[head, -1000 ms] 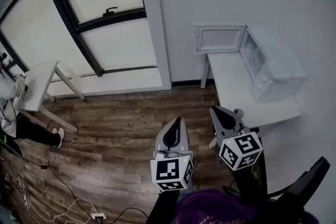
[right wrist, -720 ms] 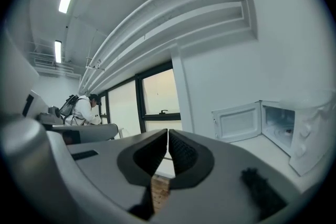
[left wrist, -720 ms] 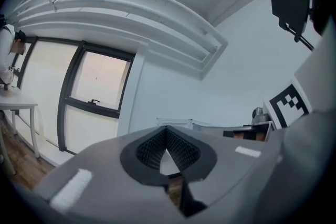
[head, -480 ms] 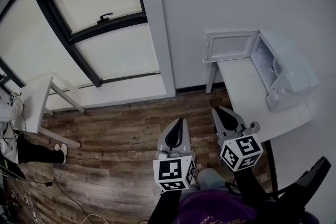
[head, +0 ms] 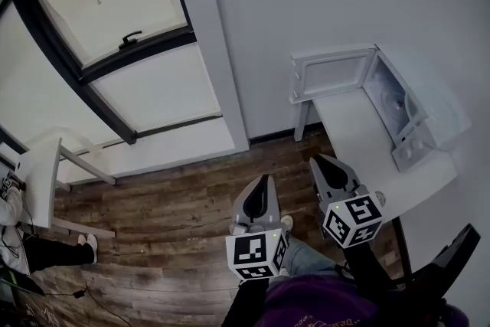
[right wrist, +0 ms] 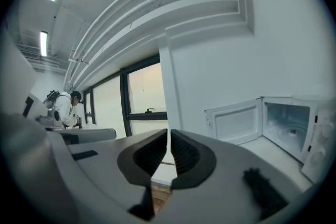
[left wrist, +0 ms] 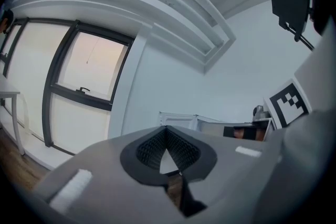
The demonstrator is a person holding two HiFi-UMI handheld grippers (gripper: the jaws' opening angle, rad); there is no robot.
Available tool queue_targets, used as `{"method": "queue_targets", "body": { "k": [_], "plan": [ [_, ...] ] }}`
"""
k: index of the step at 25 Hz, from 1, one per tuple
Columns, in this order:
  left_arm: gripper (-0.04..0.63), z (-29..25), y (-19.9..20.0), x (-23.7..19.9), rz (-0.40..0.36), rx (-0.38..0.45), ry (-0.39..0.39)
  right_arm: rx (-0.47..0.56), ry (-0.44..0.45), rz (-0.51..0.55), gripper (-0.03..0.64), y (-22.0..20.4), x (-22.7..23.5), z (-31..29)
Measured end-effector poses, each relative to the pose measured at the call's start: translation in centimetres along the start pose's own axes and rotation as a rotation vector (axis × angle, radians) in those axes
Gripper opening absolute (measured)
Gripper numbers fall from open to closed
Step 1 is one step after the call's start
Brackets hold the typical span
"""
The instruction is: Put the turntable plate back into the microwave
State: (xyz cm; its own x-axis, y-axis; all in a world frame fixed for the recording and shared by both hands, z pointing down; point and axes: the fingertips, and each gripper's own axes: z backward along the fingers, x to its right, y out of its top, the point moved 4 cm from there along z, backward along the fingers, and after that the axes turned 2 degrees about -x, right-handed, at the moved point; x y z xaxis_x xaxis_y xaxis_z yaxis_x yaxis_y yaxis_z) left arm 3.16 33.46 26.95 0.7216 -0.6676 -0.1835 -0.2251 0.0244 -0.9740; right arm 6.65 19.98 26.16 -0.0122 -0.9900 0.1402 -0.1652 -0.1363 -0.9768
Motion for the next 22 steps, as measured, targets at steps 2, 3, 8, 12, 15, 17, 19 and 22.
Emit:
{"method": "queue_targets", "body": {
  "k": [2, 3, 8, 12, 15, 17, 19, 22],
  "plan": [
    [0.008, -2.3, 0.8, -0.9, -0.008, -0.002, -0.016, 0.016, -0.013, -0.010, 0.012, 0.9, 1.0, -2.1],
    [0.007, -3.4, 1.3, -1.3, -0.013, -0.002, -0.024, 0.024, -0.019, -0.013, 0.012, 1.4, 1.5, -3.1],
    [0.008, -9.9, 3.2, -2.4, -0.024, -0.007, -0.081, 0.046, -0.049, -0.020, 0.012, 3.7, 4.7, -7.8],
    [0.008, -15.5, 4.9, -1.8, -0.050, -0.015, -0.173, 0.074, -0.113, -0.044, 0.012, 5.5, 8.2, -10.8],
    [0.008, -19.5, 5.8, -2.0, -0.071, -0.035, -0.244, 0.091, -0.180, -0.055, 0.012, 6.7, 10.8, -12.3],
    [0.008, -21.9, 6.2, -2.0, -0.062, -0.042, -0.274, 0.098, -0.224, -0.057, 0.012, 7.1, 12.7, -12.7],
    [0.007, -24.2, 6.3, -1.4, -0.056, -0.046, -0.307, 0.103, -0.264, -0.061, 0.012, 7.3, 14.6, -12.7],
    [0.006, -26.9, 5.6, 0.8, -0.055, -0.063, -0.387, 0.102, -0.329, -0.065, 0.012, 6.9, 16.7, -11.7]
  ]
}}
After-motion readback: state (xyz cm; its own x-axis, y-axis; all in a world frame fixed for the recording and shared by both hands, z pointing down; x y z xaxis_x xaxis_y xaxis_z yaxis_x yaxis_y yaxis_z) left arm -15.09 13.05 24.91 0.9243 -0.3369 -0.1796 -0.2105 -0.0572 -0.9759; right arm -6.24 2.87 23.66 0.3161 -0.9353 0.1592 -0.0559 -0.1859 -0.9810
